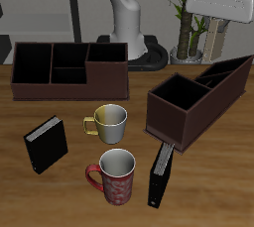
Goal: Place the yellow book into the left desk caddy's back compartment
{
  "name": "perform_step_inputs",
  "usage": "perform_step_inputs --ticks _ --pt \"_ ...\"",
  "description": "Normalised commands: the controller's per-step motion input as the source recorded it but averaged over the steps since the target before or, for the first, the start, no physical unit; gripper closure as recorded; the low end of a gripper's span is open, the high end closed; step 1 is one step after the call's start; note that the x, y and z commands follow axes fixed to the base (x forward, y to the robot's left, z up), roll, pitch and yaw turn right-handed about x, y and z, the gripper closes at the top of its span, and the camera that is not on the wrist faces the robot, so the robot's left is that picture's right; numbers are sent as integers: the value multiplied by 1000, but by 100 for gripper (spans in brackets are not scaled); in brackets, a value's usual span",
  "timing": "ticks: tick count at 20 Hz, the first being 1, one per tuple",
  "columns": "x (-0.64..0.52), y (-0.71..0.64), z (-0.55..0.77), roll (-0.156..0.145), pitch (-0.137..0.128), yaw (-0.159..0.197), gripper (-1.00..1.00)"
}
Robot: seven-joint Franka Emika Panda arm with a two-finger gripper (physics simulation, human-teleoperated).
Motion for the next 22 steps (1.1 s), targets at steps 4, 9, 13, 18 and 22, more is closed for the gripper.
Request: perform_step_inputs --ticks 4,9,13,18,22 --pt "70 -72 83 -29 -2 -16 100" --pt "42 -10 30 -6 -3 -1 100" --pt "3 46 -66 4 16 -7 100" --pt "-14 97 -2 22 -2 -4 100" --pt "7 174 32 27 -8 7 100"
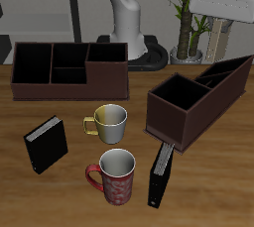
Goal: Place the yellow book into the left desk caddy's back compartment
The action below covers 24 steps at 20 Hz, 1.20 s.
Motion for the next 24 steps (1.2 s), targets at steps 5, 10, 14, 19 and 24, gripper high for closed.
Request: perform_step_inputs --ticks 5,10,14,19,24 --pt "22 98 105 12 -27 18 100" --pt "31 13 43 1 -1 3 100" --pt "21 -66 36 -11 -8 -2 100" --pt "62 -82 35 -14 -7 2 100" --pt "71 -83 -19 -17 4 -3 100"
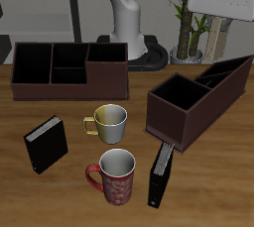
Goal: Place the yellow book into the left desk caddy's back compartment
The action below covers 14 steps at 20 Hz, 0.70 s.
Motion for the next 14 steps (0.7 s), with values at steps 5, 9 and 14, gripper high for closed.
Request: perform_step_inputs --ticks 5,9,14 --pt "5 -13 -47 -3 9 -3 100" --pt "8 90 -132 20 23 -4 100" --pt "5 41 -104 14 12 2 100"
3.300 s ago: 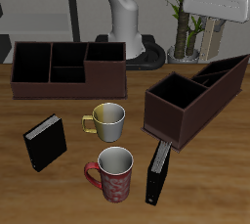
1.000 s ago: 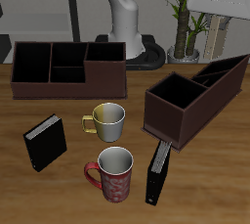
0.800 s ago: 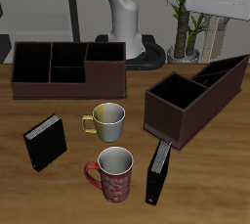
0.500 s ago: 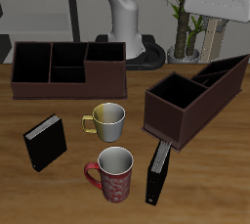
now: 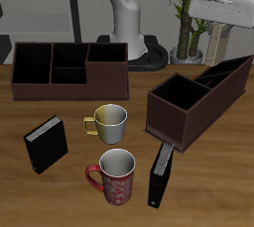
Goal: Place the yellow book into the left desk caddy's back compartment
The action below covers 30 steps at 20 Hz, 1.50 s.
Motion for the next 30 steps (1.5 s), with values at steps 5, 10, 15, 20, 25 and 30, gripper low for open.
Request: perform_step_inputs --ticks 5,10,15,20,25,30 --pt "23 -19 -46 0 5 2 100" --pt "57 117 -44 15 -6 17 100" --pt "8 130 -124 29 15 6 100" --pt "46 26 -99 8 11 -3 100" --pt "74 -52 -22 -11 1 -4 100" --pt "88 -15 -86 0 4 -1 100"
